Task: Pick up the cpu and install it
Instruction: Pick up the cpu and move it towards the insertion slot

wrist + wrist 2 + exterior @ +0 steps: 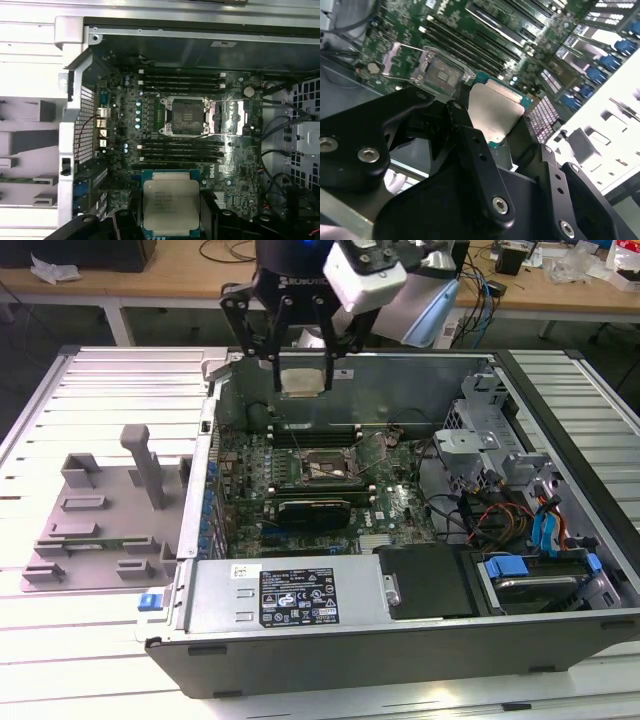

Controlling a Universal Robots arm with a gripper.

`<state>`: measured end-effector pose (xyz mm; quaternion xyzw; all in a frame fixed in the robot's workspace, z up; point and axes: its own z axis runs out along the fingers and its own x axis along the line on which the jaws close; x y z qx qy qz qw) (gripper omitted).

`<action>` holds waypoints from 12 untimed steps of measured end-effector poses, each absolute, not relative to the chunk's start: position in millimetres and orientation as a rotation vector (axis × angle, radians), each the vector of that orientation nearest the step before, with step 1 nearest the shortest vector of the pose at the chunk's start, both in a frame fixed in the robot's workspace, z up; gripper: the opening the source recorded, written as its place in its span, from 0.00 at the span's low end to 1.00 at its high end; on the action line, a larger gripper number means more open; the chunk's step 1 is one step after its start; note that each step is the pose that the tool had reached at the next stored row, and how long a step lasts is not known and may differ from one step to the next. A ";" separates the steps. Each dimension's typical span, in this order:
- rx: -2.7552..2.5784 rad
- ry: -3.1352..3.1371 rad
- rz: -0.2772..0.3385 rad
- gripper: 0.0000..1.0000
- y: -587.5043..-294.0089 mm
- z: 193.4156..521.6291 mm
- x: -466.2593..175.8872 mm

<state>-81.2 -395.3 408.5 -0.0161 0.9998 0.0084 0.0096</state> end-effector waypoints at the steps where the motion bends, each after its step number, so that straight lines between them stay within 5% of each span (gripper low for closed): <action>1: -0.050 3.122 0.026 0.55 -395.3 408.5 -74.0; 12: -0.048 3.122 0.027 0.55 -395.2 407.8 -37.3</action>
